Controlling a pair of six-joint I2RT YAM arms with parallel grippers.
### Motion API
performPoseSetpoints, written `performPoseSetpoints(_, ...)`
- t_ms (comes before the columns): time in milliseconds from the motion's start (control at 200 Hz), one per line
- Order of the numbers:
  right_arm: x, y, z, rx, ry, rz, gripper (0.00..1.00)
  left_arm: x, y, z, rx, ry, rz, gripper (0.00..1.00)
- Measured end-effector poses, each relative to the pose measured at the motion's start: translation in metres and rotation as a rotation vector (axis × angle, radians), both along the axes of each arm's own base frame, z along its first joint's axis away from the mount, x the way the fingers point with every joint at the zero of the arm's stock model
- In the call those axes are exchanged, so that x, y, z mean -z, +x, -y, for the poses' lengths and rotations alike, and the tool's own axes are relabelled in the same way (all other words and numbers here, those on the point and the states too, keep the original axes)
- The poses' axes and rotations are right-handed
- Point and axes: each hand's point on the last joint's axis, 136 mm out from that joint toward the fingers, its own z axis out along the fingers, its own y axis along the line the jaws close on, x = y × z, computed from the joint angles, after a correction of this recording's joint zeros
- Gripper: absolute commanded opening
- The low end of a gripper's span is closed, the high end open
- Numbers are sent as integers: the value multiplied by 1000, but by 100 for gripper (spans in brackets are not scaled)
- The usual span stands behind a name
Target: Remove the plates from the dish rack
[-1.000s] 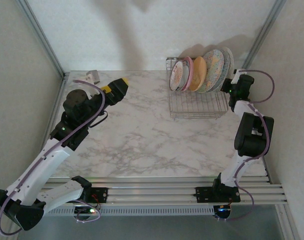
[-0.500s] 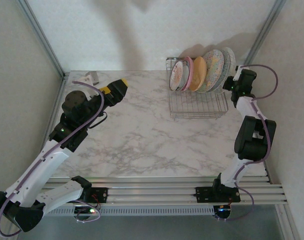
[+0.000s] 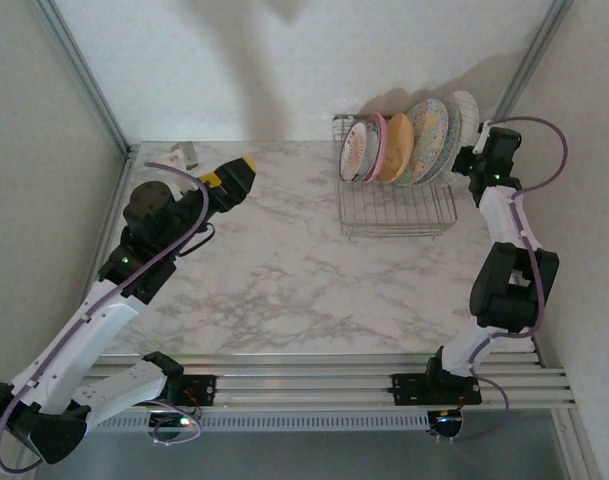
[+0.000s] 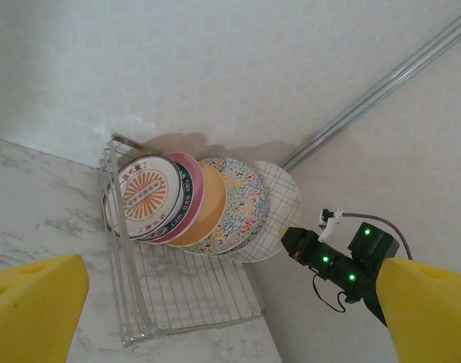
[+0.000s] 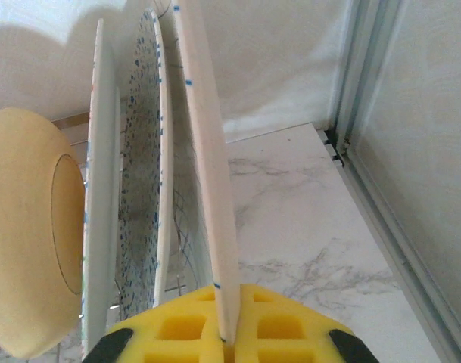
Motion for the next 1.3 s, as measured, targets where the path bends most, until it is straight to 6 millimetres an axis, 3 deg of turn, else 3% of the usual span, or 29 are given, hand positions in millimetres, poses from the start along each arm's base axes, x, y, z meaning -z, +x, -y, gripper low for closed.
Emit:
performPoseSetpoints(235,-23,-16,3,36,5,-5,0,2,0,2,8,-3,6,97)
performPoseSetpoints(420,-29,-27,4,65,17,-20,0,-1,0,4,20,-9,18,97)
performPoseSetpoints(751,-50,-48,-7,73,20,-17,0,2,3,9,35,-8,16,97)
performPoseSetpoints(1121,-69,-88,4,178,-18,-58,0,4,9,23,79,-14,20,97)
performPoseSetpoints(1296,-88,-112,7,223,-31,-59,0,12,14,32,104,-8,1,97)
